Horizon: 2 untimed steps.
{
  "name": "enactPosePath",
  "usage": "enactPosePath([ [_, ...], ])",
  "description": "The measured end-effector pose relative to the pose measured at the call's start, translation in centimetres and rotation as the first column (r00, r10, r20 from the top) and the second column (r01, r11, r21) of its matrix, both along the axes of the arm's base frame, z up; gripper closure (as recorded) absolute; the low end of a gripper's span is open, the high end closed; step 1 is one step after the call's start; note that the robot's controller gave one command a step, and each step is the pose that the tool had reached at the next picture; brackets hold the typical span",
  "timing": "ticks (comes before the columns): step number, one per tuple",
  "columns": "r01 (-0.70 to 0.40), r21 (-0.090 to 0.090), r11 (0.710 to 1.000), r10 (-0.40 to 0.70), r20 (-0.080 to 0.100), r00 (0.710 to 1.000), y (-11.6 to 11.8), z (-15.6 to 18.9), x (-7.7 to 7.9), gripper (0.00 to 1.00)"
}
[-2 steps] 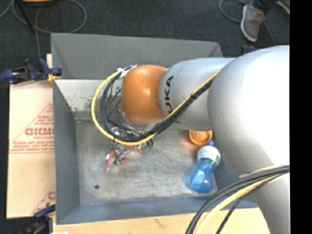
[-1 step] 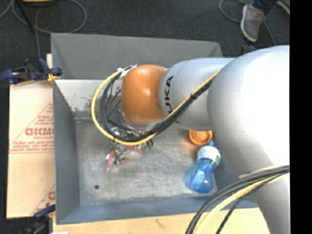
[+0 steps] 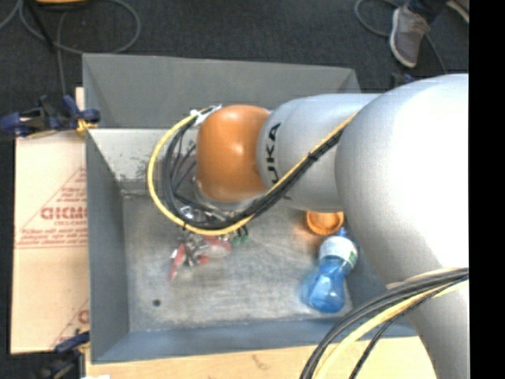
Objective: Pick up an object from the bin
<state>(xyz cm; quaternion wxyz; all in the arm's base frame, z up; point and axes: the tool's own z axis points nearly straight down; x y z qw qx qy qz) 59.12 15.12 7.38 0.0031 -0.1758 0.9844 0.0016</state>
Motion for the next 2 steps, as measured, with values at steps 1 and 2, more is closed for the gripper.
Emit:
enactPosePath([
  [1, 0.000, 0.000, 1.000, 0.000, 0.000, 1.000, 0.0, 0.0, 0.0, 1.00],
  [2, 0.122, 0.001, 0.993, -0.122, 0.004, 0.993, 0.6, 19.7, -1.9, 1.00],
])
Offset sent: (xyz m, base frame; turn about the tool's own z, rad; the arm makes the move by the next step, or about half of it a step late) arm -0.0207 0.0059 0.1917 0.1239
